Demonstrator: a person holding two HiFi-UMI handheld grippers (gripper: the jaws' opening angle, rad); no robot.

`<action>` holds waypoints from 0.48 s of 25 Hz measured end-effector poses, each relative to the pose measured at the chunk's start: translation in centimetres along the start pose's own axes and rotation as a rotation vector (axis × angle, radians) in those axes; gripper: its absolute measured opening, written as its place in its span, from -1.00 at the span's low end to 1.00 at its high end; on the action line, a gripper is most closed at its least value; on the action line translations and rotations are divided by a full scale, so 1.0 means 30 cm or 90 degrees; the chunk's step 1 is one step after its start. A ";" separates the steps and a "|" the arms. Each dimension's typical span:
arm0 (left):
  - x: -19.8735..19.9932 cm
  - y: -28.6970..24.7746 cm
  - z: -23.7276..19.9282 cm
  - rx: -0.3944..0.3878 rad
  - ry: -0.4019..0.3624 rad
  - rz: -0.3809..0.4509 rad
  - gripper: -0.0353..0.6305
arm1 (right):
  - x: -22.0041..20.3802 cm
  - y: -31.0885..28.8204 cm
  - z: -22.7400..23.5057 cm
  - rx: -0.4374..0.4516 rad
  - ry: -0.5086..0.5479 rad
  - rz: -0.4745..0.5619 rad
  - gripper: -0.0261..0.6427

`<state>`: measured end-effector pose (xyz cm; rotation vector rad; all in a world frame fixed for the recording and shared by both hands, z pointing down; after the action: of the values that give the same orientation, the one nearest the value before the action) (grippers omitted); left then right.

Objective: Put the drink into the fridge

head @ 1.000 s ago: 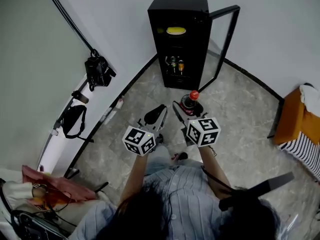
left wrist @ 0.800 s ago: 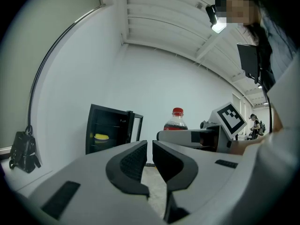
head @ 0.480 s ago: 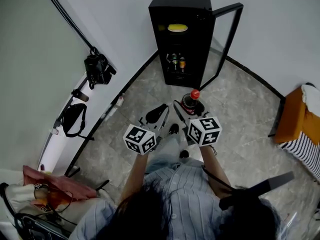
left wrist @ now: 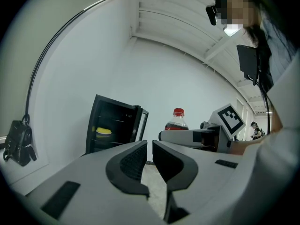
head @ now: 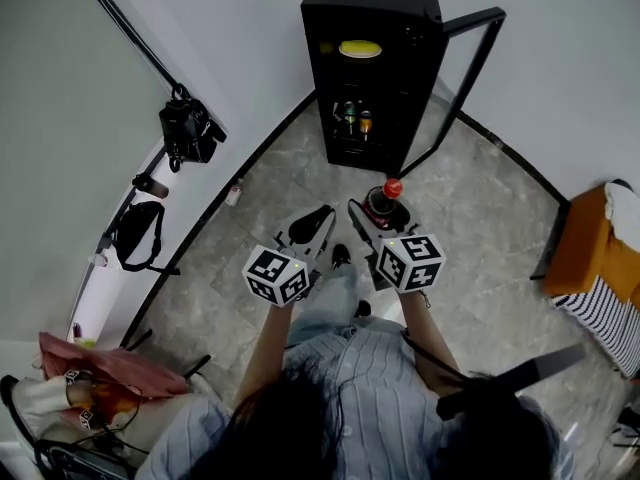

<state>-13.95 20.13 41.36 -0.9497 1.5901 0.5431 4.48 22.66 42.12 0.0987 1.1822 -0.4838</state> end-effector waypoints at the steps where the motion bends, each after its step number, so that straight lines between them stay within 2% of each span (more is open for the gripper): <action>1: 0.005 -0.025 -0.023 0.000 0.002 -0.003 -0.81 | 0.007 -0.023 0.016 0.002 -0.002 -0.002 -0.02; 6: 0.036 -0.161 -0.142 -0.005 0.017 -0.013 -0.81 | 0.051 -0.140 0.089 0.014 -0.004 -0.015 -0.02; 12: 0.064 -0.321 -0.258 -0.020 0.029 -0.019 -0.81 | 0.092 -0.259 0.194 0.002 -0.012 -0.030 -0.02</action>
<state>-10.70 8.15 42.84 -1.0135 1.6090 0.5299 7.10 12.96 43.24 0.0700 1.1671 -0.5268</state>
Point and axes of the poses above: the fingertips, and each gripper's own axes: y backward along the fingers, z to its right, x out of its top, the point moved 9 cm from there along y, backward along the fingers, and after that the axes turned 4 degrees about x, right-handed, at the moved point
